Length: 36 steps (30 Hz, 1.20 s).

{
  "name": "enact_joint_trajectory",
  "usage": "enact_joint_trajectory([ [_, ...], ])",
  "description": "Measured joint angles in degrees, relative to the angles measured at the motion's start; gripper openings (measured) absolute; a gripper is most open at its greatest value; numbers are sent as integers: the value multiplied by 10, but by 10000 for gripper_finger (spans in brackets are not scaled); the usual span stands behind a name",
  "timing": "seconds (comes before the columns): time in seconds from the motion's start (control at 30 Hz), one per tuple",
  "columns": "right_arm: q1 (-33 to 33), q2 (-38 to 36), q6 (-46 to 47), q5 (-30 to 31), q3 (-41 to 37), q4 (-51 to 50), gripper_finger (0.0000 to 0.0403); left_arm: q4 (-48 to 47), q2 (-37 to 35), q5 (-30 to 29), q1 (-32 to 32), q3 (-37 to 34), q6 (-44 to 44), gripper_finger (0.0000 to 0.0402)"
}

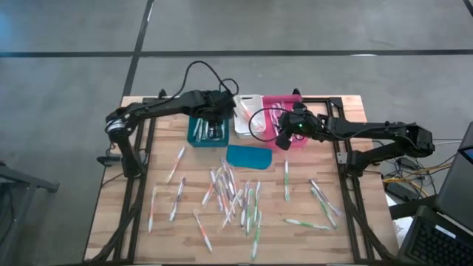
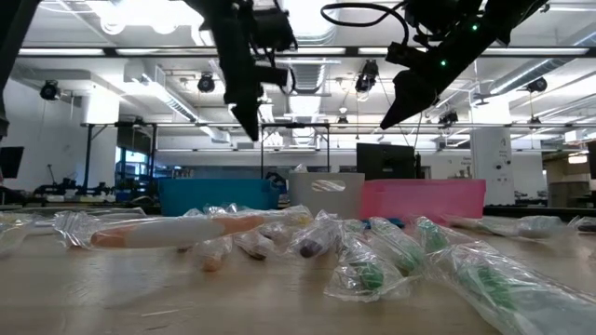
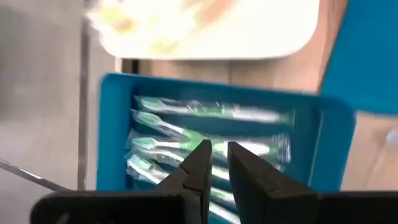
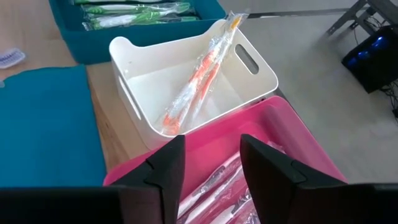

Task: Pick & Place Toothbrushes
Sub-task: Put the purple toothbrush into the pink bin

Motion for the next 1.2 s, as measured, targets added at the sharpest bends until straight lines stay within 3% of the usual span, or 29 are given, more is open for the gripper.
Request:
enact_joint_trajectory([
  [0.33, 0, 0, 0, -1, 0, 0, 172, 68, -88, -1, -51, 0, -103, 36],
  [0.6, 0, 0, 0, -2, 0, 0, 187, 148, -161, -1, -95, -31, -134, 34],
  [0.83, 0, 0, 21, -2, 0, 0, 190, 300, -255, -2, -132, -167, -144, 34],
  [1.2, 0, 0, 65, -2, 0, 2, 156, 620, -392, 6, -169, -430, -163, 32],
])
